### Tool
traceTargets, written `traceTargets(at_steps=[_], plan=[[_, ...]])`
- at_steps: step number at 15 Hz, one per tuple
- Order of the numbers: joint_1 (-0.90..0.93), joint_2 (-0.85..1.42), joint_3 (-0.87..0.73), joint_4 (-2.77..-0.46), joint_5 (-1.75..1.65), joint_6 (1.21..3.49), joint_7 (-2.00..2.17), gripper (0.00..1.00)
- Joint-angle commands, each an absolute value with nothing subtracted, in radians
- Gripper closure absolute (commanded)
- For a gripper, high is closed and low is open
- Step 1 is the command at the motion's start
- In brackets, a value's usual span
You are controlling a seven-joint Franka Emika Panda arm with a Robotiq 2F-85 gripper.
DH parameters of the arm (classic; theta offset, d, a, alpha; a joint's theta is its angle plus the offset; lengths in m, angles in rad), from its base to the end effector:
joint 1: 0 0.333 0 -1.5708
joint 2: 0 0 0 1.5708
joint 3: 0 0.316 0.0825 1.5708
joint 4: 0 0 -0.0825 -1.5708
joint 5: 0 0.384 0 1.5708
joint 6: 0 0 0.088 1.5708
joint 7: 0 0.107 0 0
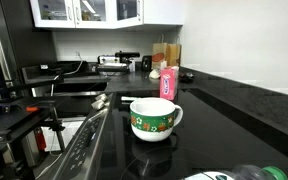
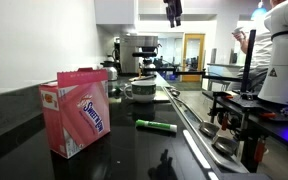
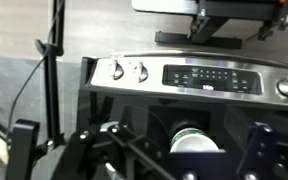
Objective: Put the green marker inside the white and green mug
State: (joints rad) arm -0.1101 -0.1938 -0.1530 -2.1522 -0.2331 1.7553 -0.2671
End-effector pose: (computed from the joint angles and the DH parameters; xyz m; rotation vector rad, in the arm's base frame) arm 0.4504 -0.1453 0.4682 2.9818 0.1139 -0.3709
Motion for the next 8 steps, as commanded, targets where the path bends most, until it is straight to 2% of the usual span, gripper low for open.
traceTargets(at_steps=[1, 5, 8], plan=[[-0.080, -0.198, -0.093, -2.223, -0.138, 1.780, -0.002, 0.00], [-0.022, -0.143, -0.003, -2.312, -0.020, 1.905, 0.273, 0.00], [0.026, -0.047, 0.053, -2.360, -0.005, 2.108, 0.342, 0.00]])
